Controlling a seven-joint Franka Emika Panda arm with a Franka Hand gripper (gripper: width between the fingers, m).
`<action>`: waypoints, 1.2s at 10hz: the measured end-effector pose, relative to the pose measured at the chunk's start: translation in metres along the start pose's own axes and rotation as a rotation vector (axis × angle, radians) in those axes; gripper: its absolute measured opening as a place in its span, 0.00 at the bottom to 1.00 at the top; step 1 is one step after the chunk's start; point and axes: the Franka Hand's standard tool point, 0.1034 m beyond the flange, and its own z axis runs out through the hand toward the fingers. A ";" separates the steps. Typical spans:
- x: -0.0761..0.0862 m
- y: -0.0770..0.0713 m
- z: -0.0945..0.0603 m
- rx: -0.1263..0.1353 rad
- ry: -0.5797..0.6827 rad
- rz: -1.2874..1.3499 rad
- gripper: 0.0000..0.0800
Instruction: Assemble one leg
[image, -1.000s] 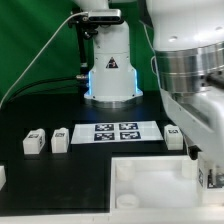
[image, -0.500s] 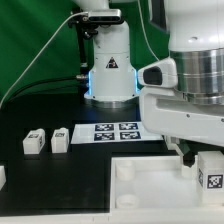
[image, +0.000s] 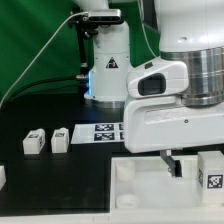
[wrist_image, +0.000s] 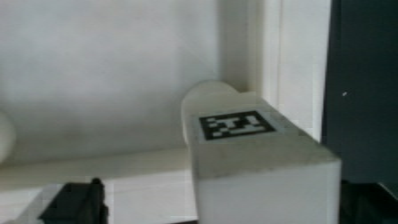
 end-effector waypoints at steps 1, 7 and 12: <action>0.000 0.001 0.000 0.000 0.000 -0.001 0.80; 0.003 0.001 0.001 -0.009 -0.037 0.760 0.37; -0.001 -0.005 0.002 0.021 -0.071 1.535 0.37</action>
Offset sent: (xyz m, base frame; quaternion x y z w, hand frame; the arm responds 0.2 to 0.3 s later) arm 0.0000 0.0000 0.0000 0.0000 0.0000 0.2667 0.9638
